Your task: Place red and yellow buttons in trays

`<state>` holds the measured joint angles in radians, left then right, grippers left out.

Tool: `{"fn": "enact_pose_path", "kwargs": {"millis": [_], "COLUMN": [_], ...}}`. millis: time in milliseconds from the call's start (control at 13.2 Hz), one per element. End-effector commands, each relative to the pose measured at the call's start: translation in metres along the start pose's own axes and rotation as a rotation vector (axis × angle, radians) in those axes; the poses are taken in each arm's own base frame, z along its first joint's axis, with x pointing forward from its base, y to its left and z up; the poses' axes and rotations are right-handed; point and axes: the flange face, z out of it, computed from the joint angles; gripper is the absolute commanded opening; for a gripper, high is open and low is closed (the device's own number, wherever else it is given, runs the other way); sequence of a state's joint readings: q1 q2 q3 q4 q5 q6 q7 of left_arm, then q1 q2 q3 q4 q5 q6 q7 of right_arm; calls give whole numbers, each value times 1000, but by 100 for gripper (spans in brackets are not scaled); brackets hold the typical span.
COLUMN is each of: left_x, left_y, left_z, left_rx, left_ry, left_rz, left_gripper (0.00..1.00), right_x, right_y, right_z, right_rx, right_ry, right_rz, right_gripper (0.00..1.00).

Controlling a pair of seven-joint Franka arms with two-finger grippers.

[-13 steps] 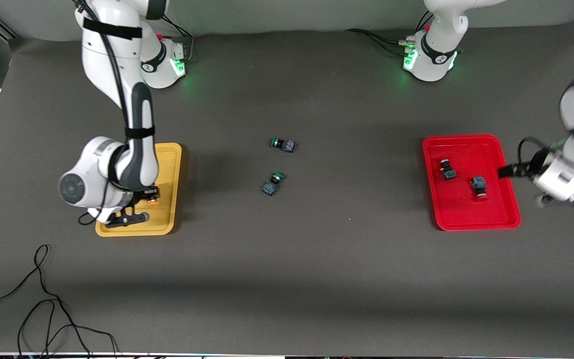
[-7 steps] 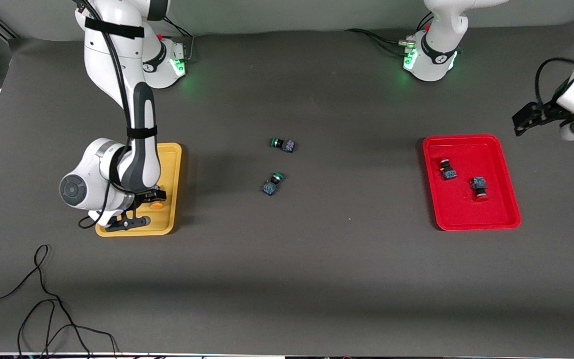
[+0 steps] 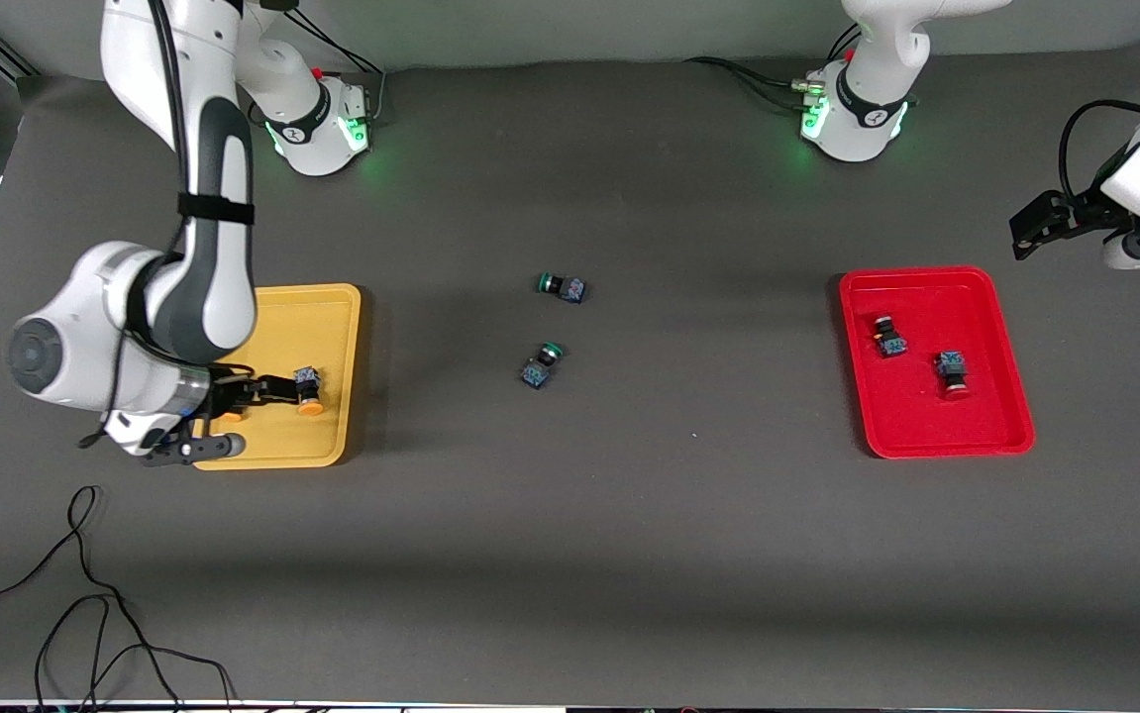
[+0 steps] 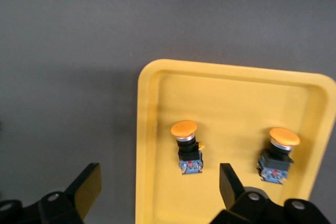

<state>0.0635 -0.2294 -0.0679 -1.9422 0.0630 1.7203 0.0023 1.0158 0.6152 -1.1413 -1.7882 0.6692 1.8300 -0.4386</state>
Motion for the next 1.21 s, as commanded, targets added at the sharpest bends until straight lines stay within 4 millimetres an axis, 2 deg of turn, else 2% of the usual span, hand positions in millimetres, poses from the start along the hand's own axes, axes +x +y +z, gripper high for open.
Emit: {"fn": "enact_pose_path", "kwargs": {"millis": [0,151,227,453,605,831,1134], "left_x": [-15,-14,-14,-15,-15,-16,-16], "left_y": [2,-3,-4,-4,-4,-3,-3], "left_z": [-14,-11,-10,-9,-8,-7,-6], "left_rx": [-8,-9,-9,-9,-10,-10,-10], "left_ry": [37,29,26,14,9,3,-5], "left_rz": [16,12,9,9,9,11,12], "left_gripper": [100,100,100,100,100,100,100], "right_x": [1,-2,-8,-23,-30,-37,-54], "right_y": [-9,-26,-25,-46,-58,-53,-27], "right_z": [-48,-80,-97,-122,-131,-137,-154], "right_rx": [-36,-79,-75,-86,-83,-60,-60], "right_ry": [0,20,30,30,35,31,46], "right_rz": [0,-8,27,69,88,105,115], "right_gripper": [100,100,100,100,100,100,100]}}
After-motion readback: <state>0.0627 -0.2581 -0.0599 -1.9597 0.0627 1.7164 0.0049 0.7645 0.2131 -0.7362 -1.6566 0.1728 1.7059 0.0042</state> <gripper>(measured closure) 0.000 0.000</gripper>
